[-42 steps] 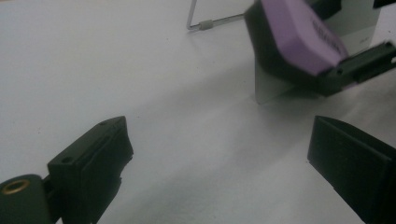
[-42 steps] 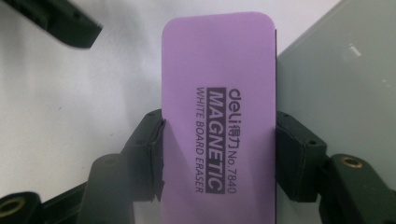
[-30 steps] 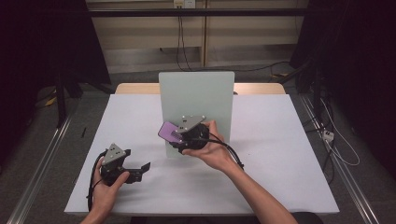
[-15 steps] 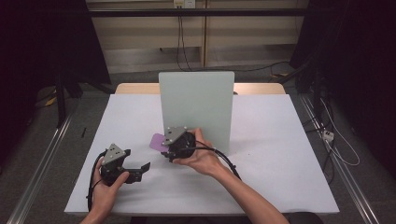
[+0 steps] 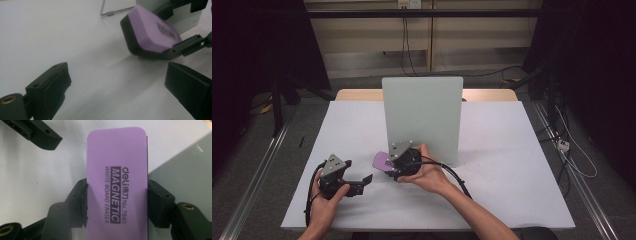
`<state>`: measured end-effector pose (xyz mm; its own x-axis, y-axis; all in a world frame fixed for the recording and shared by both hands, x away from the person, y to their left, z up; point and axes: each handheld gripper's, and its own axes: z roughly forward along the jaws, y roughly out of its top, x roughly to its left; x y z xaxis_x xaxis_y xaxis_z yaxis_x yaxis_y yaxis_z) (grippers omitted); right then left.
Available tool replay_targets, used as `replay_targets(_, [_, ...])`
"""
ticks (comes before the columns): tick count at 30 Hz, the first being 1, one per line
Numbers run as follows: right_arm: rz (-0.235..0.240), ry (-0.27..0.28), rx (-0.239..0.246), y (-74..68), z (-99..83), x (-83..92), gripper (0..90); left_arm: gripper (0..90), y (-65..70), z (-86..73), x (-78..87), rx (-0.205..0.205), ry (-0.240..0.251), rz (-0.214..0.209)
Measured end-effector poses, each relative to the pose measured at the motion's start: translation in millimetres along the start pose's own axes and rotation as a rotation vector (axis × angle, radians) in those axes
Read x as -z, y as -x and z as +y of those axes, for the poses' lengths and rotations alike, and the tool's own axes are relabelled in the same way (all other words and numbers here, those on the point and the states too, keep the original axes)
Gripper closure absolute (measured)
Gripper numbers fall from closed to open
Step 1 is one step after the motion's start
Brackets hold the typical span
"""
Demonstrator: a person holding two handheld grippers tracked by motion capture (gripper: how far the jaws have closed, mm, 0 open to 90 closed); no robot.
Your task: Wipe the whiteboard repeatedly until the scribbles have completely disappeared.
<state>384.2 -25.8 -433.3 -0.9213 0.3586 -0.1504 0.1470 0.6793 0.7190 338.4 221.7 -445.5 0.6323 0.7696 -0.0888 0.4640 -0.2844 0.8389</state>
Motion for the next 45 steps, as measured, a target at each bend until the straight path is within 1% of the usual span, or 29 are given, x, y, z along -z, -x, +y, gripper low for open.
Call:
replay_targets(1, [0.0,0.0,0.0,0.0,0.0,0.0,42.0,5.7,0.0,0.0,0.0,0.0,0.0,0.0])
replay_targets(2, [-0.016,0.009,-0.007,3.0,-1.4,6.7,42.0,5.7,-0.1,0.0,0.0,-0.001,0.0,0.0])
replay_targets(3, [-0.016,0.009,-0.007,3.0,-1.4,6.7,42.0,5.7,-0.3,-0.1,-0.2,0.0,-0.002,0.0])
replay_targets(4, [-0.032,0.017,-0.021,6.1,-3.2,14.2,41.9,5.7,-0.5,-0.3,-0.4,0.0,-0.004,-0.001])
replay_targets(5, [-0.032,0.017,-0.021,6.1,-3.2,14.2,41.9,5.7,-0.6,-0.4,-0.5,-0.001,-0.006,0.0])
replay_targets(6, [-0.044,0.028,-0.034,9.6,-5.7,21.6,41.9,5.7,-0.3,-0.5,-0.8,-0.002,-0.005,-0.001])
replay_targets(7, [-0.044,0.028,-0.034,9.6,-5.7,21.6,41.9,5.8,-0.3,-0.5,-0.8,-0.002,-0.005,-0.001])
replay_targets(8, [-0.056,0.033,-0.043,12.5,-8.7,28.6,41.9,5.7,-0.1,-0.6,-0.9,-0.001,-0.005,-0.002])
replay_targets(9, [-0.056,0.033,-0.043,12.5,-8.7,28.6,41.9,5.7,-0.1,-0.8,-1.0,-0.002,-0.005,-0.002])
replay_targets(10, [-0.063,0.039,-0.052,15.6,-11.7,35.0,41.9,5.7,0.0,-1.1,-1.4,0.001,-0.003,-0.003])
replay_targets(11, [-0.063,0.039,-0.052,15.6,-11.7,35.0,41.9,5.7,-0.6,-1.5,-1.6,0.0,-0.006,-0.005])
replay_targets(12, [-0.069,0.043,-0.065,17.8,-14.5,40.1,41.9,5.7,-0.8,-1.8,-1.7,0.003,-0.011,-0.003])
replay_targets(15, [-0.07,0.046,-0.071,19.4,-16.9,43.8,41.8,5.7,-1.9,-2.6,-2.7,0.011,-0.011,-0.005])
replay_targets(16, [-0.062,0.062,-0.084,21.5,-19.9,46.7,41.8,5.7,-2.3,-2.6,-2.6,0.011,-0.014,-0.006])
replay_targets(17, [-0.062,0.062,-0.084,21.5,-19.9,46.7,41.8,5.7,-2.3,-2.7,-2.6,0.012,-0.015,-0.007])
replay_targets(18, [-0.054,0.071,-0.1,23.6,-22.7,49.0,41.8,5.7,-2.1,-2.9,-2.7,0.013,-0.012,-0.009])
replay_targets(19, [-0.054,0.071,-0.1,23.6,-22.7,49.0,41.8,5.7,-2.0,-2.9,-2.6,0.013,-0.011,-0.009])
replay_targets(23, [-0.06,0.071,-0.102,24.3,-26.2,54.0,41.9,5.7,-1.7,-1.9,-2.3,0.01,-0.011,-0.005])
replay_targets(24, [-0.069,0.085,-0.111,25.9,-27.4,59.6,41.8,5.7,-1.6,-1.8,-2.2,0.011,-0.01,-0.003])
replay_targets(25, [-0.069,0.085,-0.111,25.9,-27.4,59.6,41.8,5.7,-1.6,-1.9,-2.2,0.012,-0.01,-0.001])
replay_targets(26, [-0.077,0.089,-0.117,27.0,-29.8,65.1,41.9,5.7,-1.6,-2.0,-2.3,0.012,-0.011,0.001])
replay_targets(30, [-0.084,0.091,-0.128,28.0,-36.6,72.5,41.8,5.7,-0.3,-1.5,-1.8,0.006,-0.01,0.005])
replay_targets(32, [-0.084,0.091,-0.132,27.7,-39.4,75.8,41.8,5.7,-0.3,-1.3,-1.4,-0.003,-0.012,0.005])
replay_targets(34, [-0.075,0.091,-0.14,27.4,-41.9,79.2,41.8,5.7,0.2,-1.5,-2.3,0.004,-0.012,0.005])
replay_targets(37, [-0.066,0.091,-0.146,27.9,-45.0,82.6,41.9,5.7,0.1,-1.5,-2.4,0.003,-0.013,0.003])
replay_targets(38, [-0.054,0.091,-0.162,28.0,-49.3,86.3,41.9,5.7,0.1,-1.3,-1.8,0.001,-0.009,0.003])
replay_targets(41, [-0.048,0.097,-0.175,28.5,-54.7,89.9,41.9,5.7,-0.4,-1.4,-1.5,0.001,-0.011,0.006])
replay_targets(42, [-0.033,0.099,-0.198,28.5,-60.4,91.9,41.9,5.7,-0.2,-1.5,-1.9,0.006,-0.01,0.008])
replay_targets(45, [-0.026,0.093,-0.213,28.5,-64.8,92.7,41.9,5.7,0.2,-1.5,-2.1,0.006,-0.01,0.003])
